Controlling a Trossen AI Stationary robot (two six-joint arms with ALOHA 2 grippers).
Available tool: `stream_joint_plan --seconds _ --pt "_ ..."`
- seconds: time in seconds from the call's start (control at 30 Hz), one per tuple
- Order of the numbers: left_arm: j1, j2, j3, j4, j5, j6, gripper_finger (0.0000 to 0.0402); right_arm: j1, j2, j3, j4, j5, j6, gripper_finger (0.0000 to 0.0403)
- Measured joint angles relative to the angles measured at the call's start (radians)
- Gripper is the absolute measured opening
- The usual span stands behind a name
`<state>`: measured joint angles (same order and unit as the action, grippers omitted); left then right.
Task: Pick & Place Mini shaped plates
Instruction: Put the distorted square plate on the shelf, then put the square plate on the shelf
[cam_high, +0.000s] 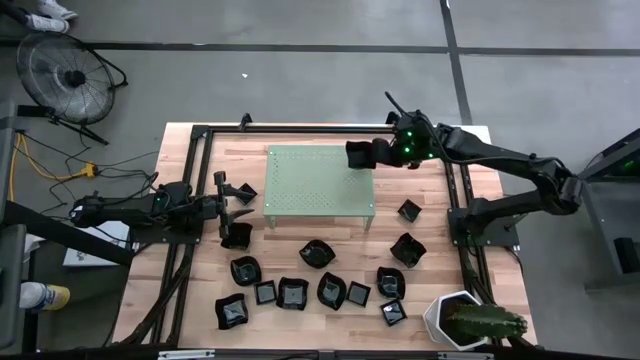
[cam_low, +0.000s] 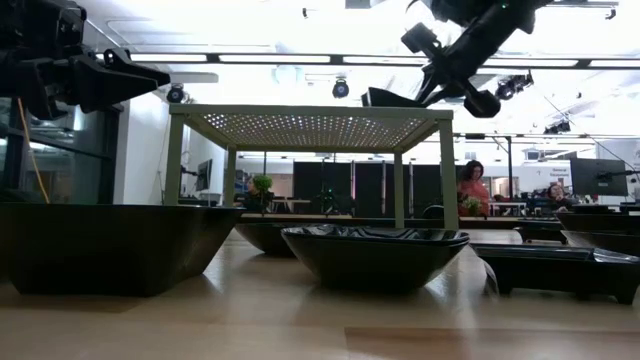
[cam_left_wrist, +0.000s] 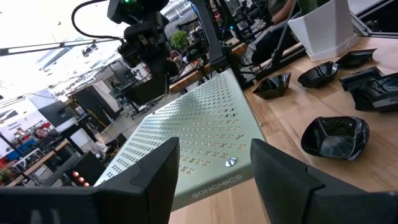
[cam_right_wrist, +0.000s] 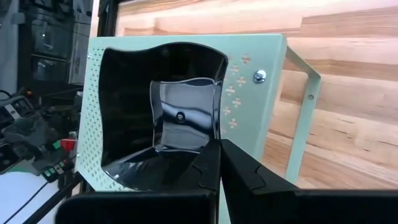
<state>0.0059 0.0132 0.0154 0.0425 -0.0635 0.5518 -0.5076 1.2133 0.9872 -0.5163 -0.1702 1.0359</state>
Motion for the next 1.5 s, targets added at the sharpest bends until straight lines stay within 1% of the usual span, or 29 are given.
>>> stream_joint_plan --seconds 0.17,0.33,0.43,0.53,0.6,1.0,1.4,1.5 --pt "0.0 0.0 0.0 0.0 0.0 0.0 0.0193 0.021 0.0 0.0 0.011 0.012 0.004 0.0" --pt "0.0 0.0 0.0 0.0 0.0 0.0 0.0193 0.084 0.004 0.0 0.01 0.102 0.04 0.0" --pt "0.0 0.0 0.0 0.0 0.0 0.0 0.0193 0.103 0.004 0.0 0.013 0.124 0.067 0.0" --pt "0.0 0.0 0.0 0.0 0.0 0.0 0.0193 0.127 0.004 0.0 -0.009 0.177 0.083 0.0" --pt "0.0 0.0 0.0 0.0 0.0 0.0 0.0193 0.132 0.004 0.0 -0.028 0.195 0.082 0.0" --pt "0.0 0.0 0.0 0.0 0.0 0.0 0.0193 0.131 0.004 0.0 -0.04 0.161 0.086 0.0002" --pt "0.0 0.0 0.0 0.0 0.0 0.0 0.0193 0.131 0.004 0.0 -0.037 0.163 0.08 0.0047" --pt "0.0 0.0 0.0 0.0 0.0 0.0 0.0193 0.131 0.004 0.0 -0.011 0.163 0.043 0.0056"
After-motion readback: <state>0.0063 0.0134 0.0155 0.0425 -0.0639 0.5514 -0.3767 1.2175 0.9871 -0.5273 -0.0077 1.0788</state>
